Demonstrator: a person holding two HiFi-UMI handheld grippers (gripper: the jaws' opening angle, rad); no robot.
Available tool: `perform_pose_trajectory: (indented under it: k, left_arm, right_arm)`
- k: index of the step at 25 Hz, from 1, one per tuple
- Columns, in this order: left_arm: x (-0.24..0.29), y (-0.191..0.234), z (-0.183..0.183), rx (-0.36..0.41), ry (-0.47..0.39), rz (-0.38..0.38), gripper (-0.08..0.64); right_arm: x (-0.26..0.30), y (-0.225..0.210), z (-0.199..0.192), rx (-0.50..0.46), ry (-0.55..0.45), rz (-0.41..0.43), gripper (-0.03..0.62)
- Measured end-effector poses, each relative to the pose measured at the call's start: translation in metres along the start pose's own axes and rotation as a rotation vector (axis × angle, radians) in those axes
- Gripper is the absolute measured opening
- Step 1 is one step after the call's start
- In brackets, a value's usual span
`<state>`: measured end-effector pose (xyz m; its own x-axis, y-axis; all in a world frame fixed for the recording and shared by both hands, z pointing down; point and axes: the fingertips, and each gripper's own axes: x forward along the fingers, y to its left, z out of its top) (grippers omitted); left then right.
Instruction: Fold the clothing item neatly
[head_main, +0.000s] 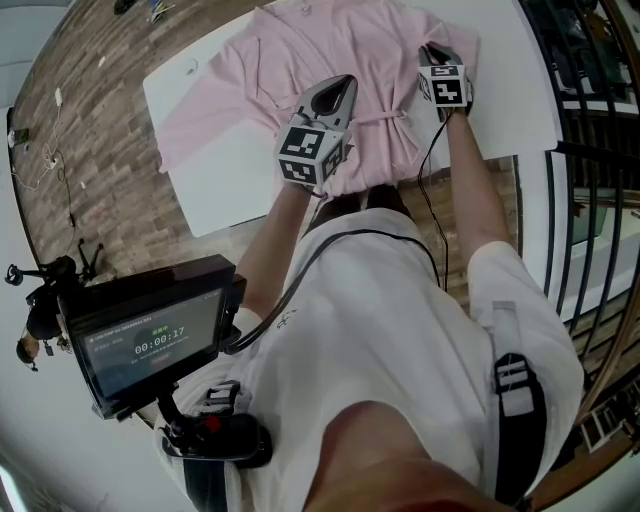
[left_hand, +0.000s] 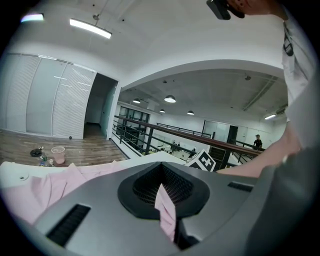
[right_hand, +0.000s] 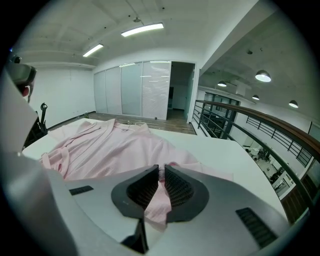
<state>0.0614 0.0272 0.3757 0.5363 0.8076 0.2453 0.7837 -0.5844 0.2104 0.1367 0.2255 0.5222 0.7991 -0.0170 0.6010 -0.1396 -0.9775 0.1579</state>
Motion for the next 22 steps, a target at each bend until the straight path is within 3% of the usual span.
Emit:
perform_pose_trajectory:
  k: [22]
  left_arm:
    - [-0.010,0.015,-0.005,-0.025,-0.002,0.052,0.002]
  right_arm:
    - [0.020,0.038,0.018,-0.053,-0.014,0.075,0.043]
